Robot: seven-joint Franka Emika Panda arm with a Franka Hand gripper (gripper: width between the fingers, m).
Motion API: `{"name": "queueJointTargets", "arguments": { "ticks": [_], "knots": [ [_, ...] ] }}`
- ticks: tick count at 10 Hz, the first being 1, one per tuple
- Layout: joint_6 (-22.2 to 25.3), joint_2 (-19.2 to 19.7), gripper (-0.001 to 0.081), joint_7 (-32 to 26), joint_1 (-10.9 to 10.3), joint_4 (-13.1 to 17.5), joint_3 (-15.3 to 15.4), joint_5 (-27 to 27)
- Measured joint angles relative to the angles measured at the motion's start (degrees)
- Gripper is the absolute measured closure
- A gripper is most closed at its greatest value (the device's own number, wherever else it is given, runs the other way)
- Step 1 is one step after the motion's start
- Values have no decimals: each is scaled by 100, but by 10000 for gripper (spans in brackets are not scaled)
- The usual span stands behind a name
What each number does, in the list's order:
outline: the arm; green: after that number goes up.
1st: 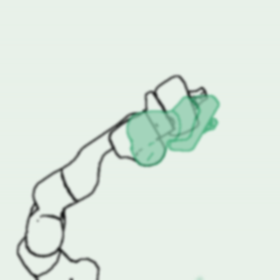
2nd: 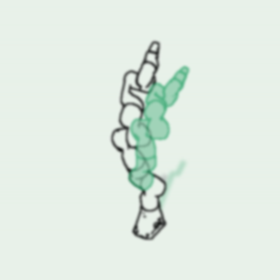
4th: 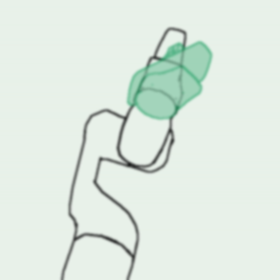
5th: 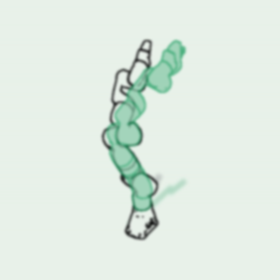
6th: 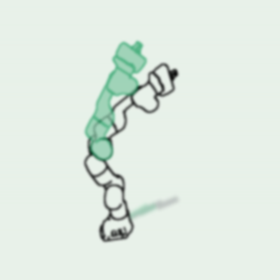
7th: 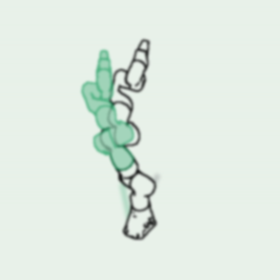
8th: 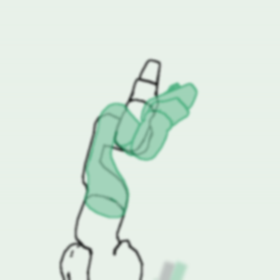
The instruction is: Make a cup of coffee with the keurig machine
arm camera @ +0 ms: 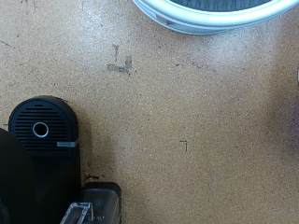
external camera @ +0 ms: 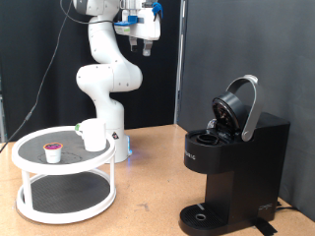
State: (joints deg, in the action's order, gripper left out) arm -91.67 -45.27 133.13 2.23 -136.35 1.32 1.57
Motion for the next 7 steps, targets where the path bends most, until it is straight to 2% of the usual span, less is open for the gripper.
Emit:
{"name": "queueJointTargets", "arguments": {
  "ticks": [2,7],
  "knots": [
    [0,22,71,-29,43,-3,-62,0],
    [-63,41,71,-662,425,-2,-820,-457]
  ]
}}
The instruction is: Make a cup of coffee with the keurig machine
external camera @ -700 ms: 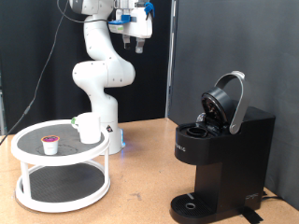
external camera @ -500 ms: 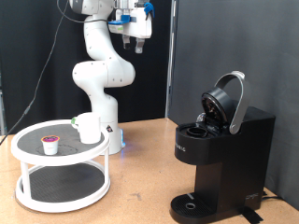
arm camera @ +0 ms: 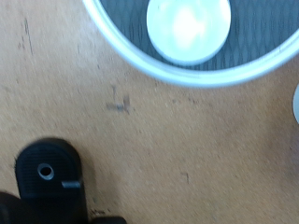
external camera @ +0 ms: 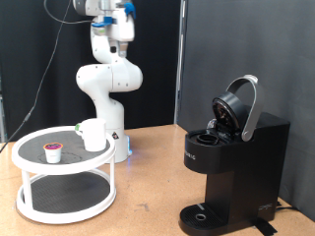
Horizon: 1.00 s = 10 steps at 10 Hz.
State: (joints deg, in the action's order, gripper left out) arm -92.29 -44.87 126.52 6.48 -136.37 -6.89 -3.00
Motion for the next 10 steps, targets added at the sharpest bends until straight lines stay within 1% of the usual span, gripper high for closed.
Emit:
{"name": "queueJointTargets", "arguments": {
  "ticks": [1,3,4,5,7,10],
  "knots": [
    [-51,-1,71,-69,56,-1,-75,-16],
    [-78,0,71,-69,56,-10,-84,-15],
    [-184,0,71,-73,71,-30,-139,-18],
    [-275,4,71,-149,126,-61,-247,-97],
    [-273,65,71,-434,265,-71,-534,-383],
    [-283,289,71,-754,432,12,-950,-595]
  ]
}}
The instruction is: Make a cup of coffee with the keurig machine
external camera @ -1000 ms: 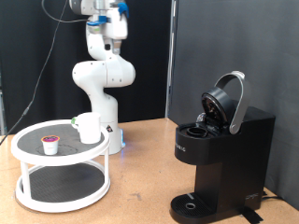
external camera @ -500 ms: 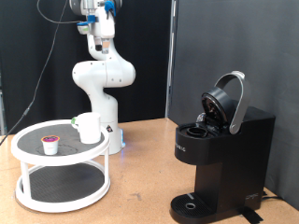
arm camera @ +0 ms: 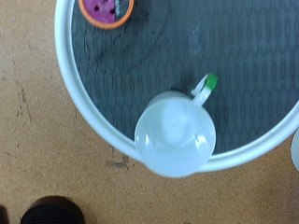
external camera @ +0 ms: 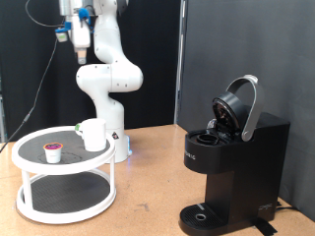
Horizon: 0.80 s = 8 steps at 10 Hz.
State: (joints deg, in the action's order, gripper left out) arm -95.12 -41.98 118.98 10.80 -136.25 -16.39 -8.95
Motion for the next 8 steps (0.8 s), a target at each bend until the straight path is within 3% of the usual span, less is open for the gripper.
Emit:
{"name": "queueJointTargets", "arguments": {
  "ticks": [2,6,8],
  "knots": [
    [-29,119,71,-97,28,69,-174,-79],
    [-30,157,71,-190,28,66,-242,-2],
    [-439,207,71,-176,45,-119,-381,-41]
  ]
}}
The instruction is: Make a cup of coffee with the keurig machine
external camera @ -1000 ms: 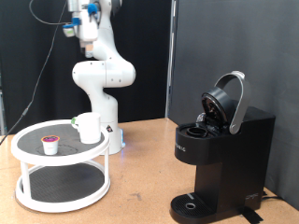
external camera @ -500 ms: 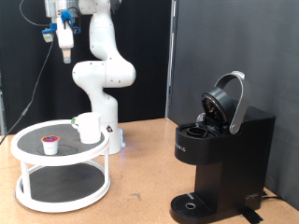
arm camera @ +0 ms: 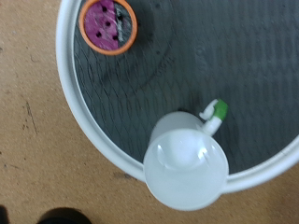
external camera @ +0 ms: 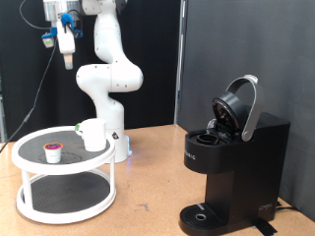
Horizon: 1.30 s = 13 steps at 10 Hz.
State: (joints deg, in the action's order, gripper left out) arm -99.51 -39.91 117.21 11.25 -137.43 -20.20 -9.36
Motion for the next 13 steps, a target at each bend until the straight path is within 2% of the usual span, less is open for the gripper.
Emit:
{"name": "queueJointTargets", "arguments": {
  "ticks": [6,9,13],
  "knots": [
    [-1536,971,71,56,146,-539,-323,-268],
    [-2463,1439,71,64,154,-905,-383,-276],
    [-3413,1838,71,171,187,-1334,-384,-455]
  ]
}}
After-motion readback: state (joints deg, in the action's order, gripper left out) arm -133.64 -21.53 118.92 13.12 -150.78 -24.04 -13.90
